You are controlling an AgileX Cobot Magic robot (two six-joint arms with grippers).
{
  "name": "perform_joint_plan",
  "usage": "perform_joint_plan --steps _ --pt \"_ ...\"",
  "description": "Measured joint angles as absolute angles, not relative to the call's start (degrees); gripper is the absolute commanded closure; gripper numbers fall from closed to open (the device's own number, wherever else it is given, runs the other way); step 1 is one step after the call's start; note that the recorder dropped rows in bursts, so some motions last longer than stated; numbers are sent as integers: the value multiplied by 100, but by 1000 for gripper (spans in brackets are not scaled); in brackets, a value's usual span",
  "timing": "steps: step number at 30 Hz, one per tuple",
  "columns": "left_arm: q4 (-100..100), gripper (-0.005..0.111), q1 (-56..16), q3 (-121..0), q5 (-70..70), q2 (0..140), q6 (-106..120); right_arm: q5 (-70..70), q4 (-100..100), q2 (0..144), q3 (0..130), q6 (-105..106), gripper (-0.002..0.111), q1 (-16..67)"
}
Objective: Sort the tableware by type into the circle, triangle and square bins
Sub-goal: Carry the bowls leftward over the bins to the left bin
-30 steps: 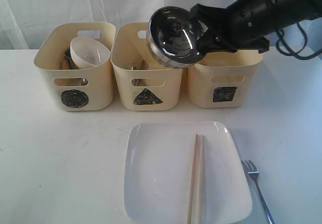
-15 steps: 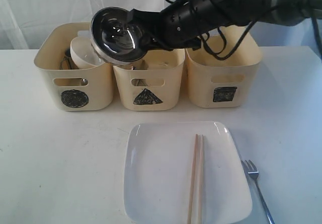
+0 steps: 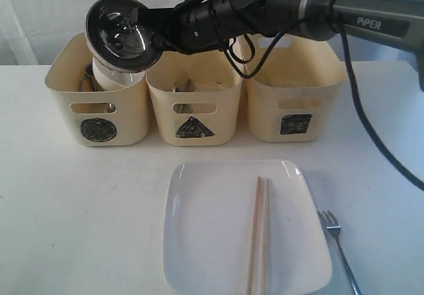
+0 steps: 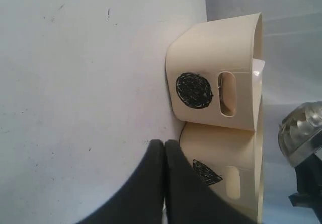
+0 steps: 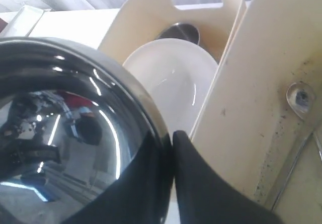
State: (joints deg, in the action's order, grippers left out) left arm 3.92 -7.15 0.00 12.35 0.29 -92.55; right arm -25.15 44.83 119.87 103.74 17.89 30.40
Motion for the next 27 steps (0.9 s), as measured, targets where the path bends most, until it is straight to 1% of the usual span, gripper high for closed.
perform_joint_plan --steps 4,12,21,27 --pt "392 107 -715 0 1231 29 -9255 -2276 4494 12184 10604 2009 108 3238" --pt "392 107 -715 0 1231 29 -9255 -1250 4504 12520 10613 2369 108 3647" --pt "392 107 -715 0 1221 29 -9255 -490 4493 12702 10613 2398 108 3722" --pt "392 107 -715 0 1221 29 -9244 -425 4493 12796 10613 2481 108 3722"
